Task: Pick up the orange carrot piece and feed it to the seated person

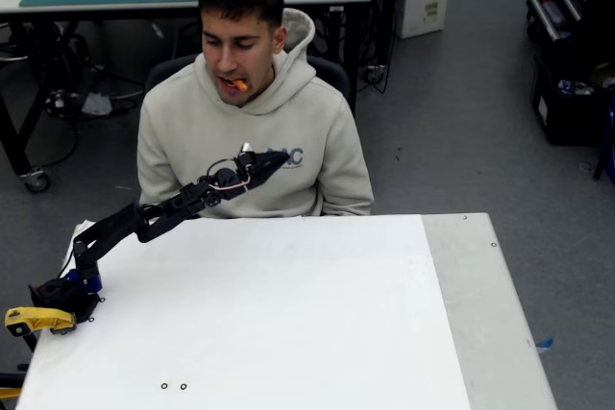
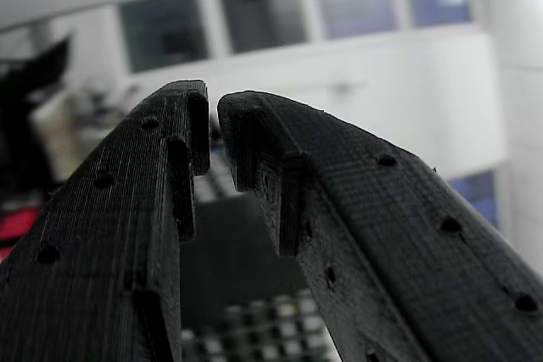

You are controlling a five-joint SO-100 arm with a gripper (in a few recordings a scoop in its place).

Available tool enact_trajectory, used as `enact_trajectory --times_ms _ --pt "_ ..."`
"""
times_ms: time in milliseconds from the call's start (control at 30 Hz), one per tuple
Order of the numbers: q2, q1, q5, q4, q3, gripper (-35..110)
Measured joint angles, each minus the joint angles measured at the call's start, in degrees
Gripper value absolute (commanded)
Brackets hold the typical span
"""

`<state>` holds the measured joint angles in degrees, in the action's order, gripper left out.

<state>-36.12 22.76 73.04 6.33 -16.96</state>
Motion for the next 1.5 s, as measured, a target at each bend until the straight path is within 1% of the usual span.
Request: enact_trajectory --times_ms 367,500,800,967,1167,1367,1500 --pt "-23.55 -0.26 -22.41 0.0 -33.49 -2" --pt "-33.4 0.09 -27.51 0.0 -46.32 -2" --pt "-54.84 -0.53 -35.07 0.0 -75.59 -2" --pt "-67.68 -3.87 -41.22 0.0 -92.55 -2" --pt "-83.41 -6.94 -52.47 0.0 -111.88 -2" --pt "-100.37 -10.28 -63.72 0.0 -127.35 -2" --pt "-112.06 -13.54 -68.03 0.0 -136.05 -2"
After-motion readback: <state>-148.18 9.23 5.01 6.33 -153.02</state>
